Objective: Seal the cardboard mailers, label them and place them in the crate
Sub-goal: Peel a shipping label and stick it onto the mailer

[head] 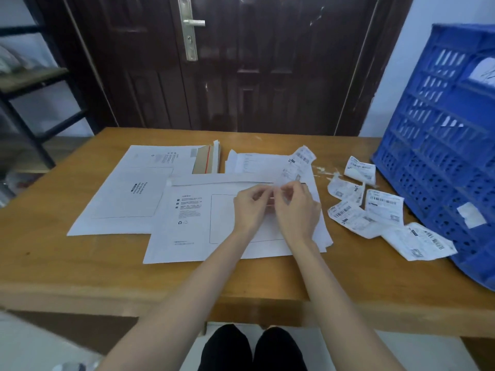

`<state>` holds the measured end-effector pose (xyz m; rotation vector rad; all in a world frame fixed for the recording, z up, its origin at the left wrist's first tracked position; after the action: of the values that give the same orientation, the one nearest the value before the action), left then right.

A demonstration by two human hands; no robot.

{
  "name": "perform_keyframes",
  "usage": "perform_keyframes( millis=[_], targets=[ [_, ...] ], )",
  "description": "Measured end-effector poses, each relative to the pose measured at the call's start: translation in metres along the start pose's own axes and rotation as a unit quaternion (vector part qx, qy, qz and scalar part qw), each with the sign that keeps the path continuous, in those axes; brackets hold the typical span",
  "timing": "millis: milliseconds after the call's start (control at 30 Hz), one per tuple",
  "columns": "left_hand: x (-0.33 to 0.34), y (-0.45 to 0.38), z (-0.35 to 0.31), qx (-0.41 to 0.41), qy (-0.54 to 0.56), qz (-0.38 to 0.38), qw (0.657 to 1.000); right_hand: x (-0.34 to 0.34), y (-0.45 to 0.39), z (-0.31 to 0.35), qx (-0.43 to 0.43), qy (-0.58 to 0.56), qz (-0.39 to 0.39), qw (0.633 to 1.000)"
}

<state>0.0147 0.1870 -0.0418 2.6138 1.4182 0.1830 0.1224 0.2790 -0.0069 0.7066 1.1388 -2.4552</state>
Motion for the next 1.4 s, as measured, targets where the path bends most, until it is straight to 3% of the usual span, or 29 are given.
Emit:
perform_keyframes(
  millis=[133, 333, 633, 933, 1300, 1400],
  targets=[
    [-0.006, -0.004, 0.006, -0.003, -0.005, -0.009, 1.000, 0.011, -0.001, 0.002, 0.012, 0.005, -0.006, 1.000],
    [-0.008, -0.007, 0.010, -0.010, 0.065, 0.020, 0.998, 0.005, 0.001, 0.001, -0.015, -0.060, -0.075, 0.995],
    [-0.011, -0.005, 0.010, 0.007, 0.095, 0.010, 0.995, 0.002, 0.001, 0.015, -0.068, -0.099, -0.083, 0.989],
    [-0.010, -0.003, 0.005, 0.027, 0.097, 0.015, 0.995, -0.003, 0.004, 0.029, -0.132, -0.018, -0.110, 0.985],
    [-0.009, -0.009, 0.004, 0.046, 0.052, 0.001, 0.998, 0.000, 0.004, 0.019, -0.068, -0.059, -0.093, 0.992],
    [-0.005, -0.009, 0.006, 0.024, 0.072, 0.031, 0.997, -0.001, 0.004, 0.017, -0.052, -0.076, -0.095, 0.991]
  ],
)
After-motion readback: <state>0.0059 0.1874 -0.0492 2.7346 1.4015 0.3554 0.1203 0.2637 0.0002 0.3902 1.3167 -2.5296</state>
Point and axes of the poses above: each hand's wrist, its own y-axis away from the middle knuckle, its own x-axis out of the palm, z = x × y, the point moved 10 cm from there along -y, towards the middle knuckle, and after that the axes turned 15 degrees about -x, right-handed, at the moved point
